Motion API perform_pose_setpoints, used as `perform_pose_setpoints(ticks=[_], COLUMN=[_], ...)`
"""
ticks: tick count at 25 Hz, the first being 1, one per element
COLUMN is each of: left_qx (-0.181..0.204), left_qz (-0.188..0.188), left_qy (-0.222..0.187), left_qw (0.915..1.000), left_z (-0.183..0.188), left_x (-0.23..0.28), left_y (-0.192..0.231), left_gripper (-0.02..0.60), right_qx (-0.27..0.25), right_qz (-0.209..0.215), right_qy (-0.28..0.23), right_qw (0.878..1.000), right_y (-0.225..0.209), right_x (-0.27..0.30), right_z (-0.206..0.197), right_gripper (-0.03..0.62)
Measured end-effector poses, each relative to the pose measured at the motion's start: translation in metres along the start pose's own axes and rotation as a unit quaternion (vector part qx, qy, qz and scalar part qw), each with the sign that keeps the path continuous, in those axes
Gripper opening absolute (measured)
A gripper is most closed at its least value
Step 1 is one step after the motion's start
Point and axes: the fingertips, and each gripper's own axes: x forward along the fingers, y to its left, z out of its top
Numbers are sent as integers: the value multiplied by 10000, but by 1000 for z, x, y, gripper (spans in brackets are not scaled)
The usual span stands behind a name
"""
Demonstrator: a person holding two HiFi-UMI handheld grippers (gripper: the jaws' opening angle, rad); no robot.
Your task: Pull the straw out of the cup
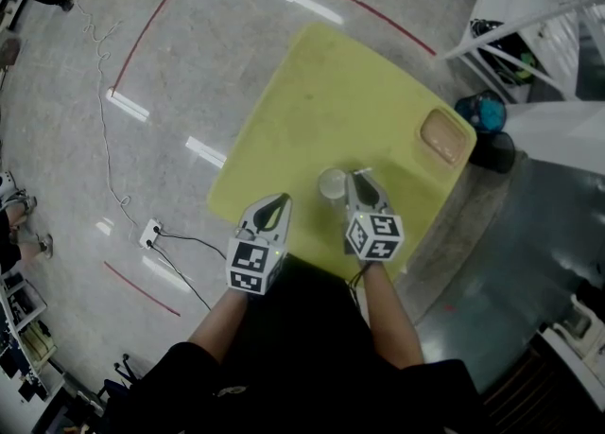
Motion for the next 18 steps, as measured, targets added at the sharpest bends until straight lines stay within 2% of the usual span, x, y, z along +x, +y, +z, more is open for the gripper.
perform_pose_setpoints(ticks=[18], left_qx=[-101], left_qz=[184], left_qy=[-175], left_qw=[9996], left_z=[-4], left_x=[-19], left_y=[2], left_gripper=[48], right_qx=[-485], right_qz=[171], right_qy=[-203], right_qw=[9985], right_y=[20], right_x=[-11], right_z=[15], right_gripper=[38])
